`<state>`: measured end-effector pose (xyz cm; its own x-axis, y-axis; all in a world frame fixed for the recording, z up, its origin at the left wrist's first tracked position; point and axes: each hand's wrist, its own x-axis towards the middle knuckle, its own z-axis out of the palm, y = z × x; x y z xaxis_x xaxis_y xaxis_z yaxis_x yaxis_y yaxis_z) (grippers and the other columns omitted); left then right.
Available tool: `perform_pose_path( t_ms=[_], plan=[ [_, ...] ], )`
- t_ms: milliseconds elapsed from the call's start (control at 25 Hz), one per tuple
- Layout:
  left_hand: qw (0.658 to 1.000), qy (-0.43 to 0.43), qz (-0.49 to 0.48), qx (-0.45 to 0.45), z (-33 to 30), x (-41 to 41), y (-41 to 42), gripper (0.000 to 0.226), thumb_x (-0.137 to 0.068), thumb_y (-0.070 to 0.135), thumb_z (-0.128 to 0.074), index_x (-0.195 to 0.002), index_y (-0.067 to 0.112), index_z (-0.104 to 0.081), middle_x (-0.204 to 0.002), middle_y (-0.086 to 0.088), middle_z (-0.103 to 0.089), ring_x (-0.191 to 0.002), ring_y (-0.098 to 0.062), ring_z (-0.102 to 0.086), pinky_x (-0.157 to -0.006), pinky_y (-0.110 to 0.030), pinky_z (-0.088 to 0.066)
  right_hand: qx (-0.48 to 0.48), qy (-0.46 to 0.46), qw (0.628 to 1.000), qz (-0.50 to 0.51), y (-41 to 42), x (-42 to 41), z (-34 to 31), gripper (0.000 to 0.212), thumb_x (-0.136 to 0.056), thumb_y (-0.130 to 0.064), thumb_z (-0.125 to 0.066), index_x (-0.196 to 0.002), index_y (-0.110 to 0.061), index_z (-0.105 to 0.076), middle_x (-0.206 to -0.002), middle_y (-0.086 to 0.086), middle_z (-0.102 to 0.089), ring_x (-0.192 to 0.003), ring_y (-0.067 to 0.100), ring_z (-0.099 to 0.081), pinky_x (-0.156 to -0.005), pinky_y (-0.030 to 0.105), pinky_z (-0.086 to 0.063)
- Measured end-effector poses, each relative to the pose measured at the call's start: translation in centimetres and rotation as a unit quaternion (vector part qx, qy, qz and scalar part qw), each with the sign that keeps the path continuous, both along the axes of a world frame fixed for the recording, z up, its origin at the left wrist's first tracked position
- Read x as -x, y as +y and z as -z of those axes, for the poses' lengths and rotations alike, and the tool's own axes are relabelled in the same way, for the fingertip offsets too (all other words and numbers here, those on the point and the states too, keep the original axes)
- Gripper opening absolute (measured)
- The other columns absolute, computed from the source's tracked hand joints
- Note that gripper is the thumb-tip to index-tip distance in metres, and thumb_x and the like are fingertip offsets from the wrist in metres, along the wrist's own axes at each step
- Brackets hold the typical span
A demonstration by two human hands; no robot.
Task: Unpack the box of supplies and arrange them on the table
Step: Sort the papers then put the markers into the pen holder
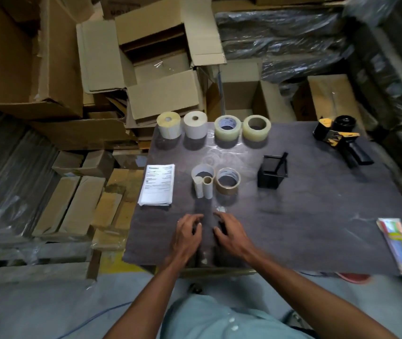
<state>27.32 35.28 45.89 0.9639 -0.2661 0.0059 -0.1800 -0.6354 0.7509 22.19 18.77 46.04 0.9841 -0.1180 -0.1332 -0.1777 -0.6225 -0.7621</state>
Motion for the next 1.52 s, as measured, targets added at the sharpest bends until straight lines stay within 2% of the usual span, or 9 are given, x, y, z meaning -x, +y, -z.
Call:
perform_pose_path(
  t_ms=[320,640,720,840,1080,1240,1320,1400,1520],
  plan=[
    [0.985,0.023,0.168,-0.023,0.4,8.2,-19.4,0.036,-0.088,0.030,-0.052,-0.117,0.015,-0.068,-0.118,-0.006,-0.067,-0.113,-0.025,-0.061,-0.103,-0.040,-0.046,0.021,-0.003,0.991,0.130,-19.9,10.9,-0.3,0.044,-0.085,-0.026,-0.063,-0.127,-0.015,-0.059,-0.126,0.007,-0.061,-0.115,0.022,-0.057,-0.100,0.025,-0.040],
    [0.966,0.080,0.244,-0.003,-2.1,15.7,-37.8,0.039,-0.090,0.024,-0.056,-0.128,0.019,-0.062,-0.119,-0.003,-0.065,-0.100,-0.016,-0.064,-0.098,-0.033,-0.050,0.095,-0.056,0.958,0.264,-38.1,20.5,0.1,0.047,-0.076,-0.034,-0.053,-0.117,-0.013,-0.065,-0.114,0.010,-0.065,-0.108,0.032,-0.059,-0.096,0.025,-0.034],
    [0.961,0.113,0.252,-0.017,-2.6,17.0,-40.4,0.043,-0.093,0.021,-0.057,-0.136,0.020,-0.055,-0.125,-0.004,-0.063,-0.108,-0.018,-0.063,-0.103,-0.030,-0.046,0.121,-0.021,0.949,0.292,-40.6,21.9,0.4,0.051,-0.075,-0.041,-0.050,-0.118,-0.017,-0.064,-0.113,0.008,-0.064,-0.109,0.033,-0.056,-0.094,0.025,-0.030],
    [0.952,0.147,0.266,-0.027,-2.7,18.3,-43.2,0.049,-0.093,0.021,-0.055,-0.142,0.020,-0.049,-0.130,-0.008,-0.063,-0.114,-0.022,-0.062,-0.102,-0.032,-0.047,0.145,0.083,0.937,0.306,-42.2,23.4,0.6,0.056,-0.074,-0.045,-0.060,-0.126,-0.027,-0.053,-0.120,0.010,-0.057,-0.116,0.035,-0.049,-0.099,0.040,-0.037],
    [0.948,0.166,0.271,0.006,-2.4,18.8,-46.0,0.049,-0.086,0.014,-0.052,-0.135,0.020,-0.055,-0.122,0.000,-0.067,-0.108,-0.014,-0.064,-0.096,-0.027,-0.049,0.049,0.093,0.946,0.306,-42.0,23.3,-0.3,0.066,-0.071,-0.024,-0.071,-0.133,-0.023,-0.047,-0.120,0.014,-0.051,-0.113,0.034,-0.052,-0.096,0.038,-0.045],
    [0.946,0.209,0.241,0.048,-1.8,18.5,-46.4,0.048,-0.083,0.012,-0.052,-0.128,0.029,-0.058,-0.112,0.003,-0.068,-0.099,-0.017,-0.067,-0.091,-0.032,-0.054,-0.059,0.057,0.943,0.323,-42.5,22.2,-0.6,0.064,-0.070,-0.006,-0.073,-0.128,-0.016,-0.049,-0.105,0.009,-0.064,-0.097,0.024,-0.062,-0.077,0.028,-0.050],
    [0.942,0.245,0.216,0.073,-1.6,18.1,-46.4,0.047,-0.085,0.010,-0.053,-0.124,0.035,-0.055,-0.110,-0.003,-0.069,-0.100,-0.019,-0.067,-0.086,-0.032,-0.055,-0.166,0.081,0.917,0.355,-42.5,21.5,-0.4,0.064,-0.072,0.000,-0.073,-0.129,-0.016,-0.050,-0.097,0.011,-0.070,-0.086,0.023,-0.069,-0.073,0.038,-0.058],
    [0.940,0.268,0.183,0.103,-1.7,17.6,-46.2,0.047,-0.087,0.010,-0.057,-0.127,0.034,-0.050,-0.111,-0.006,-0.068,-0.099,-0.021,-0.066,-0.076,-0.028,-0.054,-0.265,0.084,0.882,0.381,-42.4,20.8,-0.6,0.044,-0.077,0.007,-0.071,-0.118,-0.006,-0.061,-0.099,0.021,-0.072,-0.082,0.027,-0.069,-0.078,0.046,-0.060],
    [0.928,0.314,0.106,0.170,-1.7,16.6,-46.0,0.062,-0.091,0.008,-0.064,-0.138,0.034,-0.034,-0.113,-0.005,-0.061,-0.090,-0.014,-0.063,-0.065,-0.025,-0.055,-0.373,0.077,0.847,0.371,-41.8,20.2,-2.0,0.022,-0.084,0.010,-0.065,-0.099,-0.005,-0.069,-0.103,0.025,-0.072,-0.083,0.031,-0.071,-0.076,0.043,-0.061]
  ],
)
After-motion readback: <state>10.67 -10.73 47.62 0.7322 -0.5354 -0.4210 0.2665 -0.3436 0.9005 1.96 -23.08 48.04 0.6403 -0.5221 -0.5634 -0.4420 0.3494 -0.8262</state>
